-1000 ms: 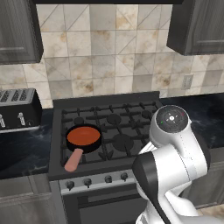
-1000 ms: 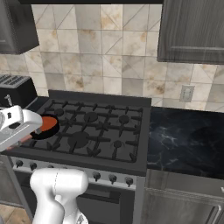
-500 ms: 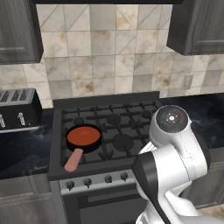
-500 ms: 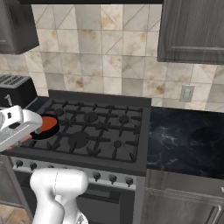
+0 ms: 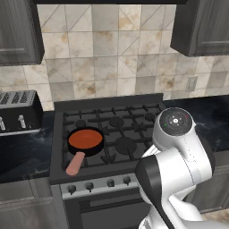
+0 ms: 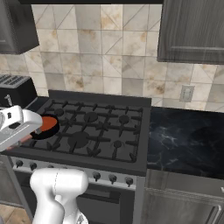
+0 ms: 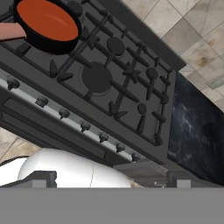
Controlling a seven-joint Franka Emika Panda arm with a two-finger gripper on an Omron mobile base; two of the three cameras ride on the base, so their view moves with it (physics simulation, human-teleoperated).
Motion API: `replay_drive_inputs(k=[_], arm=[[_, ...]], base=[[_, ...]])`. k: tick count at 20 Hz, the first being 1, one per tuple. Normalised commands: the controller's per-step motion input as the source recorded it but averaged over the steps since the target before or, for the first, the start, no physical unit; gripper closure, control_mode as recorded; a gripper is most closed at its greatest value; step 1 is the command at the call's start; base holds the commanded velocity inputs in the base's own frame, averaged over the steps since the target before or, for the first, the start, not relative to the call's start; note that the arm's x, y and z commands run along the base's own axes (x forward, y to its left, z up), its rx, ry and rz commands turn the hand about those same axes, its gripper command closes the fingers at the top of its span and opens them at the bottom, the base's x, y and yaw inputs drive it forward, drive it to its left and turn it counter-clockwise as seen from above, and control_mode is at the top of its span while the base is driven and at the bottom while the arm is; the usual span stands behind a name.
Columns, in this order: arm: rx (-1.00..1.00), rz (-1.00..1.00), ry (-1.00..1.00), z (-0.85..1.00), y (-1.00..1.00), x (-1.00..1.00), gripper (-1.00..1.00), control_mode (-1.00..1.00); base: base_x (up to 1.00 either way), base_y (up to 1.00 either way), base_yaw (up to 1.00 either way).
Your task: Wait until the marinara sauce is simmered to a deep red color and then turn off the stove.
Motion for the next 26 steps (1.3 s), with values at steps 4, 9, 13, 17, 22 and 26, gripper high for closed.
replay_drive_inputs(k=[4,9,13,17,22,26], arm=[[0.0,0.0,0.0,0.0,0.0,0.0,-1.0,-1.0],[0.0,0.0,0.0,0.0,0.0,0.0,-1.0,-1.0],[0.0,0.0,0.0,0.0,0.0,0.0,-1.0,-1.0],[0.0,0.0,0.0,0.0,0.0,0.0,-1.0,-1.0],[0.0,0.0,0.0,0.0,0.0,0.0,-1.0,-1.0],[0.0,0.0,0.0,0.0,0.0,0.0,-1.0,-1.0]], base=[[0.0,0.0,0.0],[0.0,0.0,0.0],[0.0,0.0,0.0],[0.0,0.0,0.0],[0.0,0.0,0.0],[0.0,0.0,0.0]])
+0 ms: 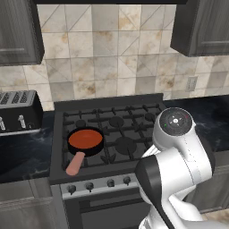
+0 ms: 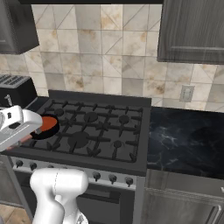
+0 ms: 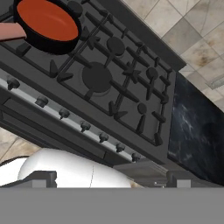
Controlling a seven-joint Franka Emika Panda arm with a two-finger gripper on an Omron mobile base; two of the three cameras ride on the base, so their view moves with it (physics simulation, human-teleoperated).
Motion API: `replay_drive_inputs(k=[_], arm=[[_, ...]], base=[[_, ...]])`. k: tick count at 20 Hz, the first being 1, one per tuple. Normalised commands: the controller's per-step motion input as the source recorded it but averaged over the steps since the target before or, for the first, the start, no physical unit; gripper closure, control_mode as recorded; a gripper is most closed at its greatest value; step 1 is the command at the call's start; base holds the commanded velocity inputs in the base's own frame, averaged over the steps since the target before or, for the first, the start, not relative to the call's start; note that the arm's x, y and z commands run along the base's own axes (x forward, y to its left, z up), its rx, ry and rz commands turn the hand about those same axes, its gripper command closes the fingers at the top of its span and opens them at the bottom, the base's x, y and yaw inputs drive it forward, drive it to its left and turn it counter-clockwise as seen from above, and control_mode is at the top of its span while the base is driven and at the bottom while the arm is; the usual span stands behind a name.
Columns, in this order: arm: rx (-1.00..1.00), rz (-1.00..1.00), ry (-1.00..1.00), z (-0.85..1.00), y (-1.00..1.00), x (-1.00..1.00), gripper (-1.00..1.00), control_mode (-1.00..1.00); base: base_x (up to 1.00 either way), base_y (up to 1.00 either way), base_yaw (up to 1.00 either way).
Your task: Wait until the marinara sauce is simmered to a deep red color and then turn off the stove.
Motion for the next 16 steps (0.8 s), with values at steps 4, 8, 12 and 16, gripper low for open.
replay_drive_inputs(k=[4,8,12,16], arm=[[0.0,0.0,0.0,0.0,0.0,0.0,-1.0,-1.0],[0.0,0.0,0.0,0.0,0.0,0.0,-1.0,-1.0],[0.0,0.0,0.0,0.0,0.0,0.0,-1.0,-1.0],[0.0,0.0,0.0,0.0,0.0,0.0,-1.0,-1.0]], base=[[0.0,0.0,0.0],[0.0,0.0,0.0],[0.0,0.0,0.0],[0.0,0.0,0.0]])
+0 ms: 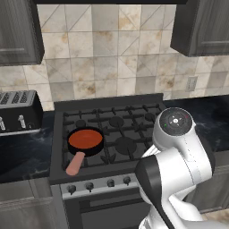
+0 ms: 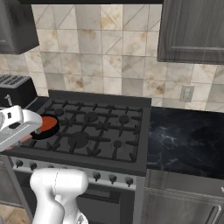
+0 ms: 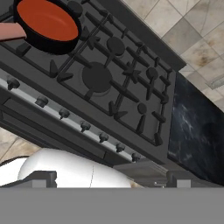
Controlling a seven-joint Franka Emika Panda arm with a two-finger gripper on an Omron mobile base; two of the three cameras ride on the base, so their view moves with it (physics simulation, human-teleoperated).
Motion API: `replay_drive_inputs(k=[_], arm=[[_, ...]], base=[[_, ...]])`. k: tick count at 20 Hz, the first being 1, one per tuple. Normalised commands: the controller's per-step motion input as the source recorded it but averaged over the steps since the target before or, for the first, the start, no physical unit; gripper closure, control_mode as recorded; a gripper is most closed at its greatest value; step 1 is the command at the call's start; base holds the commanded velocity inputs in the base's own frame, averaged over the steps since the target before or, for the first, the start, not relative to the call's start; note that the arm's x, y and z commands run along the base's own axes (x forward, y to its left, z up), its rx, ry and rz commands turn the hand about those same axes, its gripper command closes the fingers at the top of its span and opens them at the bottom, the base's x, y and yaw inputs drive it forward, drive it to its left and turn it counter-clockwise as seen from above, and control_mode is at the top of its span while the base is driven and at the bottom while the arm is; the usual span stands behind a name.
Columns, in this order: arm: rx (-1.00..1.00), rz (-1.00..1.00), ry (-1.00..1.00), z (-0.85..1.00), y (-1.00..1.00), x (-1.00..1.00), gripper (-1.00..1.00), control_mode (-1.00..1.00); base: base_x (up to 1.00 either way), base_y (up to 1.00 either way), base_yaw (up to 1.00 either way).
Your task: Wait until the marinara sauce is simmered to a deep red color and then turn off the stove.
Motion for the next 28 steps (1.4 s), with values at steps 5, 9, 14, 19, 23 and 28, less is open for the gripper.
replay_drive_inputs(k=[5,9,14,19,23,28], arm=[[0.0,0.0,0.0,0.0,0.0,0.0,-1.0,-1.0],[0.0,0.0,0.0,0.0,0.0,0.0,-1.0,-1.0],[0.0,0.0,0.0,0.0,0.0,0.0,-1.0,-1.0],[0.0,0.0,0.0,0.0,0.0,0.0,-1.0,-1.0],[0.0,0.0,0.0,0.0,0.0,0.0,-1.0,-1.0],[0.0,0.0,0.0,0.0,0.0,0.0,-1.0,-1.0]], base=[[0.0,0.0,0.0],[0.0,0.0,0.0],[0.0,0.0,0.0],[0.0,0.0,0.0],[0.0,0.0,0.0],[0.0,0.0,0.0]])
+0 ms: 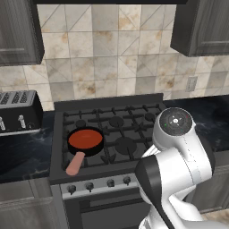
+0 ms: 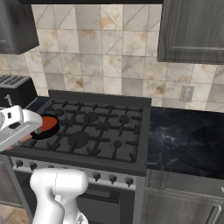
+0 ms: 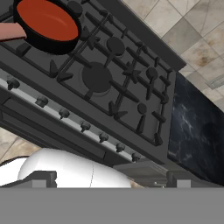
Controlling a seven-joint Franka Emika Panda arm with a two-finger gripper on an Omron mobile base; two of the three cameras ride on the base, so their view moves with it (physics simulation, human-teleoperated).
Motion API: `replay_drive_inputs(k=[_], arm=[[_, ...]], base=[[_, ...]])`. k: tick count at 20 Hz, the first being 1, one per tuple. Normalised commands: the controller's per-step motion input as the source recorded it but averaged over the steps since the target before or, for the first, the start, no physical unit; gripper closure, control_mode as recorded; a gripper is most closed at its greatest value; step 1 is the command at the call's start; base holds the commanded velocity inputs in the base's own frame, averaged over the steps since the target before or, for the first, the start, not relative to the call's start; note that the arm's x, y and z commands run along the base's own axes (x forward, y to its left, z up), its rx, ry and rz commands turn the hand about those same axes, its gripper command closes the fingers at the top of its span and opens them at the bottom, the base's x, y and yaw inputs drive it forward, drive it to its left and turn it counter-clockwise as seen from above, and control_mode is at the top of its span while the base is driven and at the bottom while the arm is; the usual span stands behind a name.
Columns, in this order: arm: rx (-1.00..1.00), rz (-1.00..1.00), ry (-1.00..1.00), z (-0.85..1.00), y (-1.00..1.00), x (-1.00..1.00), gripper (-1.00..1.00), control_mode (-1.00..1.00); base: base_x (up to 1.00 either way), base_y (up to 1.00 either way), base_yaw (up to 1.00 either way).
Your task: Wait until the marinara sauce is simmered to a deep red color and then turn off the stove.
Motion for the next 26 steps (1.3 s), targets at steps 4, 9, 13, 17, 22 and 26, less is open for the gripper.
replay_drive_inputs(k=[4,9,13,17,22,26], arm=[[0.0,0.0,0.0,0.0,0.0,0.0,-1.0,-1.0],[0.0,0.0,0.0,0.0,0.0,0.0,-1.0,-1.0],[0.02,0.0,0.0,0.0,0.0,-0.05,-1.0,-1.0],[0.02,0.0,0.0,-0.06,0.24,-0.24,-1.0,-1.0],[0.03,0.0,0.0,-0.26,0.58,-0.23,-1.0,-1.0],[0.07,0.0,0.0,-0.38,0.68,-0.23,-1.0,-1.0]], base=[[0.0,0.0,0.0],[0.0,0.0,0.0],[0.0,0.0,0.0],[0.0,0.0,0.0],[0.0,0.0,0.0],[0.0,0.0,0.0]])
